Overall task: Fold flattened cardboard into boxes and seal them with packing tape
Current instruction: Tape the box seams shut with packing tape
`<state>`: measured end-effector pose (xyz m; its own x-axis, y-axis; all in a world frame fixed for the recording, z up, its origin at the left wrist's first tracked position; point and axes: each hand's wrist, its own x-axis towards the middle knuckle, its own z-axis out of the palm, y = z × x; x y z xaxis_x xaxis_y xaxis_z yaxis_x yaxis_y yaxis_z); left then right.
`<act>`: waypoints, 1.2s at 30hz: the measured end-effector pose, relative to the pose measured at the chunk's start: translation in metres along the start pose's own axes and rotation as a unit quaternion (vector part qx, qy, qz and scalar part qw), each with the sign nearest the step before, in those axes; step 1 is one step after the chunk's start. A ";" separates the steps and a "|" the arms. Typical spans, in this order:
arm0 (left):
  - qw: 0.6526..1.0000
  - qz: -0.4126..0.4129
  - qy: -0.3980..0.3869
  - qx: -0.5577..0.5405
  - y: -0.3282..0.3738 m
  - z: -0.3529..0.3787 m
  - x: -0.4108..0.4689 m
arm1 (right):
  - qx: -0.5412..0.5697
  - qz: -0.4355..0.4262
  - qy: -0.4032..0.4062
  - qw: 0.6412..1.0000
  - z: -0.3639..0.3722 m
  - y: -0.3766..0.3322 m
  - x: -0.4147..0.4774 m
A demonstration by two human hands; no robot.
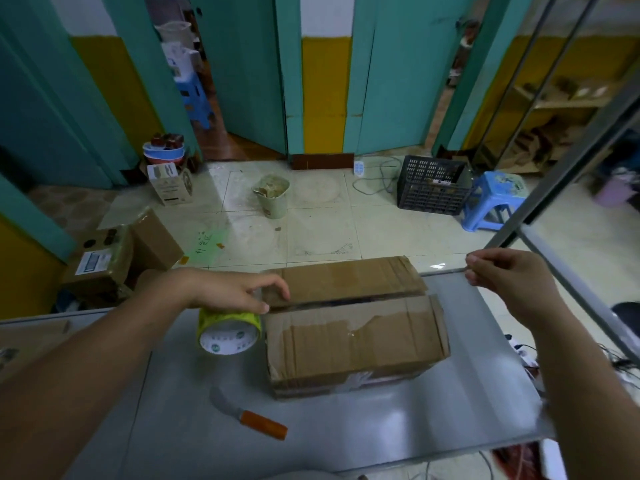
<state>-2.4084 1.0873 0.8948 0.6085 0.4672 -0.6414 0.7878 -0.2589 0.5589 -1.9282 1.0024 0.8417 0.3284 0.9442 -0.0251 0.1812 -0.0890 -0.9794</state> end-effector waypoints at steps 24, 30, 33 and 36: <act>0.966 -0.034 -0.177 0.184 0.024 -0.033 0.036 | 0.025 0.026 0.030 0.999 -0.006 0.003 -0.022; 0.972 -0.035 -0.196 0.126 0.001 -0.042 0.040 | 0.056 0.041 0.030 0.997 0.011 0.027 -0.017; 0.976 -0.017 -0.185 0.111 -0.020 -0.044 0.041 | 0.068 0.058 0.021 0.996 0.018 0.038 -0.015; 0.976 -0.011 -0.188 0.108 -0.037 -0.044 0.044 | 0.080 0.066 0.008 0.995 0.027 0.047 -0.013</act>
<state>-2.4151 1.1543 0.8693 0.5509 0.1411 -0.8225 0.7781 -0.4432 0.4451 -1.9487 0.9948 0.7903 0.3537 0.9225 -0.1546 -0.0144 -0.1599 -0.9870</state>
